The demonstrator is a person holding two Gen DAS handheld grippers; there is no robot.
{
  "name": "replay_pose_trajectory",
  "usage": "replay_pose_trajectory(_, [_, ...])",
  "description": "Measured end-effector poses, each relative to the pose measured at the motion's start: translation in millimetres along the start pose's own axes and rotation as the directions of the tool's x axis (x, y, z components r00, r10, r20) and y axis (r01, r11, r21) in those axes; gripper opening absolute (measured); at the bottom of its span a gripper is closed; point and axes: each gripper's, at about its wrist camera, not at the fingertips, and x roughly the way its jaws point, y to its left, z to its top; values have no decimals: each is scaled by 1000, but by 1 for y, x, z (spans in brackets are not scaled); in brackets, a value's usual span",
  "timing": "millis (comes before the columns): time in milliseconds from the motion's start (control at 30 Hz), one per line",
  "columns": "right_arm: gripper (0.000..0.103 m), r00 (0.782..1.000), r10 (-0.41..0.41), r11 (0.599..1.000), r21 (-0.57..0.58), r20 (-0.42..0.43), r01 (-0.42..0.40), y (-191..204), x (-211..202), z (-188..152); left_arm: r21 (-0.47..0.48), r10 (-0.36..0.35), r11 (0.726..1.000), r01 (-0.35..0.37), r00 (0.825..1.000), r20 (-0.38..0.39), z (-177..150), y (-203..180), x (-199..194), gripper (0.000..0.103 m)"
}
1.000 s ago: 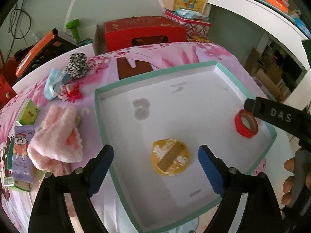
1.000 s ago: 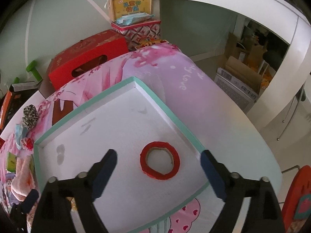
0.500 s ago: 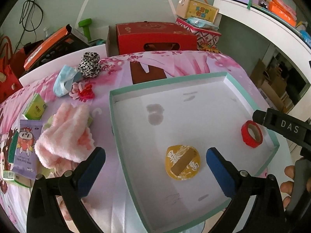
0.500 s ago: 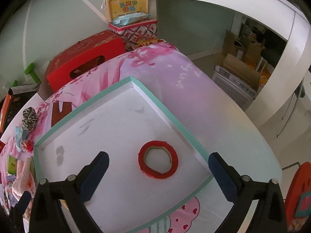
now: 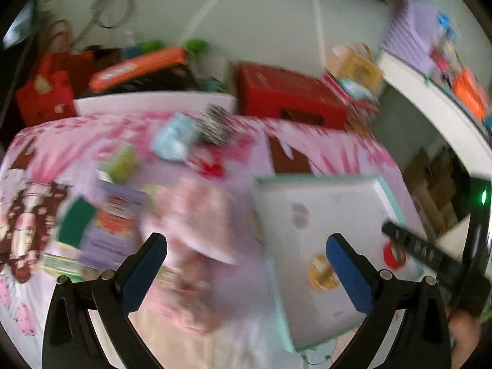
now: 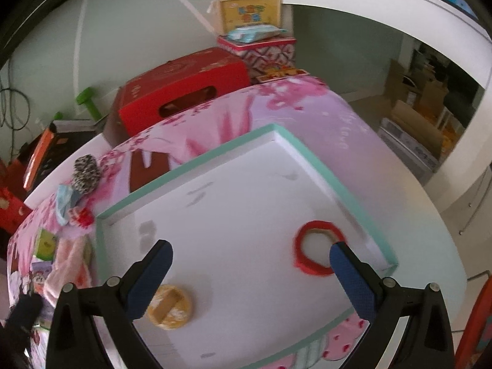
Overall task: Organize soft objects
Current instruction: 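Move both tools back toward the cloth items and sponge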
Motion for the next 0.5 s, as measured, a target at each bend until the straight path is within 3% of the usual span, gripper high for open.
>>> replay_pose_trajectory(133, [103,999,46,998,-47,1,-46,26,-4,-5,-94,107,990,-102,993,52,9,49,-21,103])
replay_pose_trajectory(300, [103,990,143,979,-146,-11,-143,74,-9,-16,-213,210,956,-202,978,13,2,105,-31,103])
replay_pose_trajectory(500, [103,974,221,937,-266,-47,-226,126,-15,-38,-338,263,905,-257,964,-31,-14,155,-39,103])
